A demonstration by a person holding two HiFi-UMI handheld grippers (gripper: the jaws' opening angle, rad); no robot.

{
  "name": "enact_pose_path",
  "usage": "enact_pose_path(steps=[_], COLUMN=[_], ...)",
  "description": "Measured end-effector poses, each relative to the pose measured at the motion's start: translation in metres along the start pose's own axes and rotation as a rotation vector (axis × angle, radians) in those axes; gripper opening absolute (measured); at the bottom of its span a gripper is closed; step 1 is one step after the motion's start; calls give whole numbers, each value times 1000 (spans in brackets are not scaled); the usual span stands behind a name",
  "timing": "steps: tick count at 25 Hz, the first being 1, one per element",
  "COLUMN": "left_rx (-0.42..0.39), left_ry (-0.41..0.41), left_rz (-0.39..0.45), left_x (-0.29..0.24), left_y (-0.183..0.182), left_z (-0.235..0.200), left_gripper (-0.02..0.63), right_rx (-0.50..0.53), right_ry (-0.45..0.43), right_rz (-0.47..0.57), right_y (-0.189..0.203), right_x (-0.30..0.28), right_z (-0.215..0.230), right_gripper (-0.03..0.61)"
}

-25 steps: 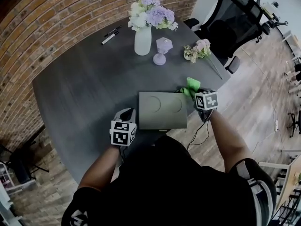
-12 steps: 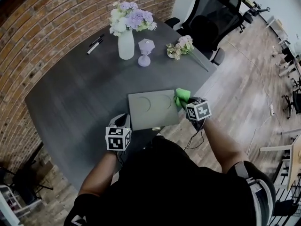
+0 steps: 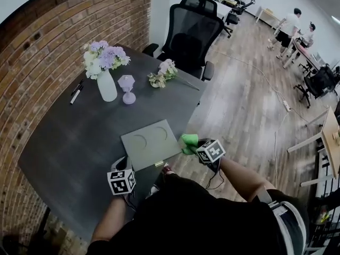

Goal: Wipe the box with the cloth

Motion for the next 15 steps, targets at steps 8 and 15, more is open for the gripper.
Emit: enact_pose_path(steps=[8, 15], left_rx=[2, 26], left_ry=[0, -56], left_rz=[21, 90], left_x=[0, 7], left_y=[-4, -16], left_z=[-2, -13], left_gripper=[8, 8], right_rx=[-46, 27], right_ry=[115, 133], right_rz=[11, 50], right_y=[-7, -54], right_x=[23, 26], right_z=[34, 41], right_gripper=[44, 44])
Point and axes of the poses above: the fingertips, and each gripper's own axes: x backward along the fingers, z to its right, y out of its underside, the point moved 10 cm from there along x, backward along the fingers, and after that the axes turned 1 degree about y, right-handed, at the moved point
